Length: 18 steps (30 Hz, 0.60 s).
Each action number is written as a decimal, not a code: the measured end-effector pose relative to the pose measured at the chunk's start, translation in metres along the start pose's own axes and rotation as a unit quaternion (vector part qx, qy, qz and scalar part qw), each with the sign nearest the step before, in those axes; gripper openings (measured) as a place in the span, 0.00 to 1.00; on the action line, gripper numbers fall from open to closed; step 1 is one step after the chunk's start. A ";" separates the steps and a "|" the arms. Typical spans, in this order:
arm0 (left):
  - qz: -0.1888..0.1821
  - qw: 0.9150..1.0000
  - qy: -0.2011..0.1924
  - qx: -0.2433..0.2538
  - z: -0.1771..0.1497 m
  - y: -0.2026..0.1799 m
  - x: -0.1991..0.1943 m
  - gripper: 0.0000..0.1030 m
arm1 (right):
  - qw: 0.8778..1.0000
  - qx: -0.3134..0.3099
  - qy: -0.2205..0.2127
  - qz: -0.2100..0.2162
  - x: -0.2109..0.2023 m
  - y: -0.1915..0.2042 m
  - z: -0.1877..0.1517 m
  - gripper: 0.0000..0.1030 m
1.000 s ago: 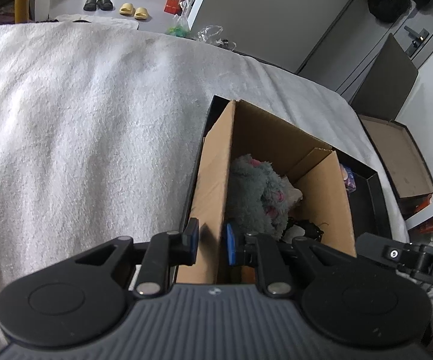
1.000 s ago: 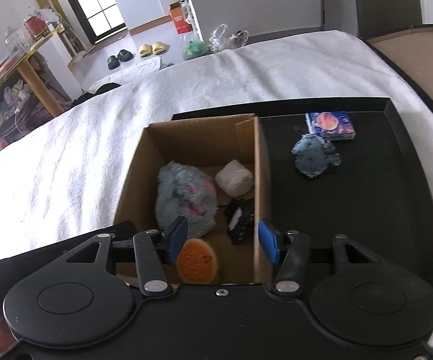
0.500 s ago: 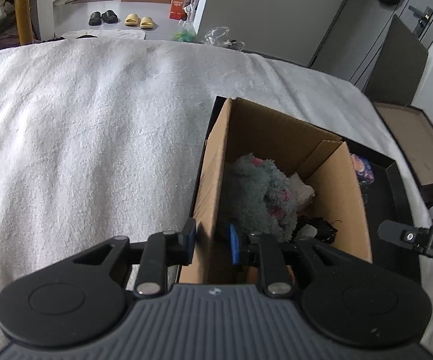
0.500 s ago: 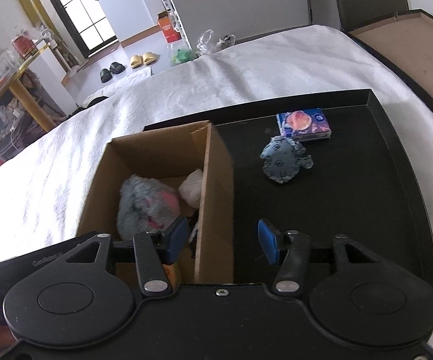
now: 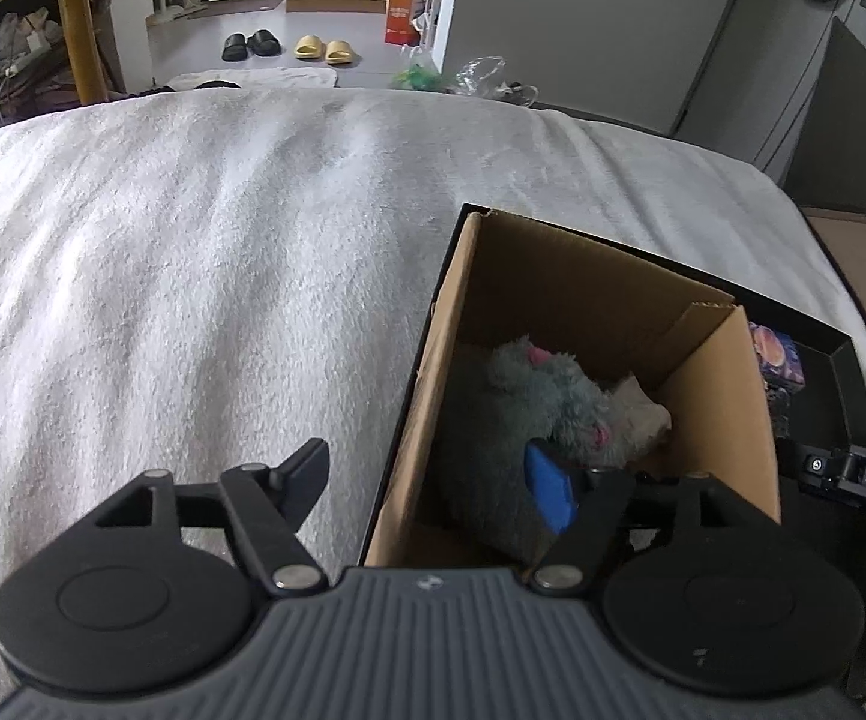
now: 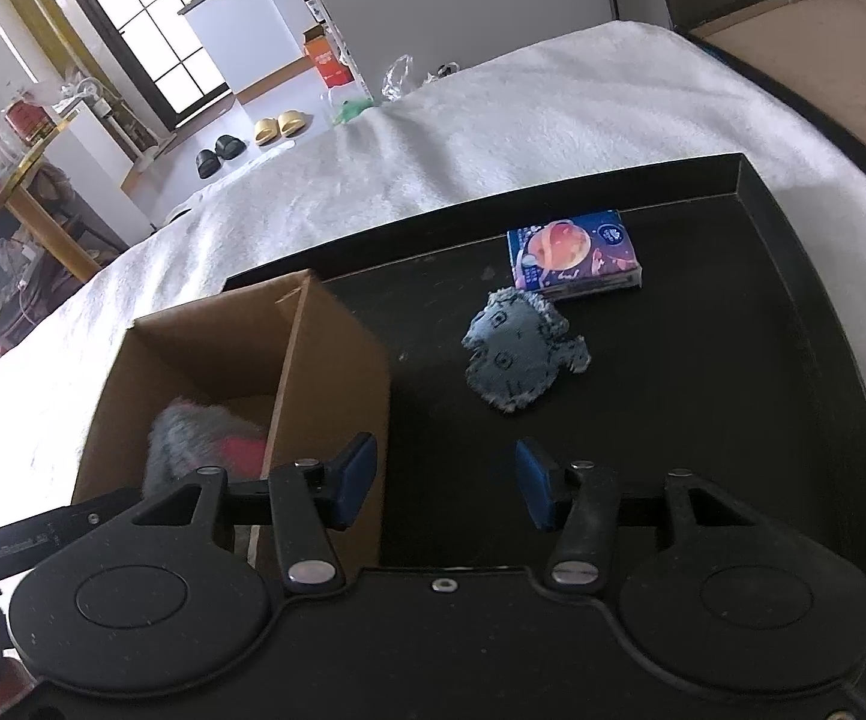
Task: Organize soft objects
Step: 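Grasp the blue-grey denim plush on the tray with the right tool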
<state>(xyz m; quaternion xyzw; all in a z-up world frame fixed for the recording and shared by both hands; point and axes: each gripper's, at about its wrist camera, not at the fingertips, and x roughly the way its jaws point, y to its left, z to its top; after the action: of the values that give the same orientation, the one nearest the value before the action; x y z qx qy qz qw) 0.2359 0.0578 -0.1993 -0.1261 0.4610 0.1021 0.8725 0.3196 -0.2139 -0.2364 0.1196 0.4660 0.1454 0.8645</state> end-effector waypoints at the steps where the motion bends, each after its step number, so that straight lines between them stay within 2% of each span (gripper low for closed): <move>1: 0.004 1.000 0.000 0.000 0.001 -0.002 0.002 0.68 | 1.000 0.000 0.001 0.001 0.004 -0.002 0.002 0.49; 11: 0.034 0.999 -0.004 0.018 0.013 -0.025 0.012 0.69 | 1.000 -0.001 0.010 0.013 0.039 -0.022 0.021 0.49; 18: 0.043 0.999 -0.005 0.026 0.017 -0.036 0.020 0.73 | 1.000 -0.013 0.015 0.003 0.058 -0.027 0.029 0.49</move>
<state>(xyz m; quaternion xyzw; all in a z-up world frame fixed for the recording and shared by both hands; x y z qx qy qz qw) 0.2707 0.0305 -0.2020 -0.0830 0.4640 0.1279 0.8726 0.3782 -0.2194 -0.2750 0.1076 0.4769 0.1556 0.8583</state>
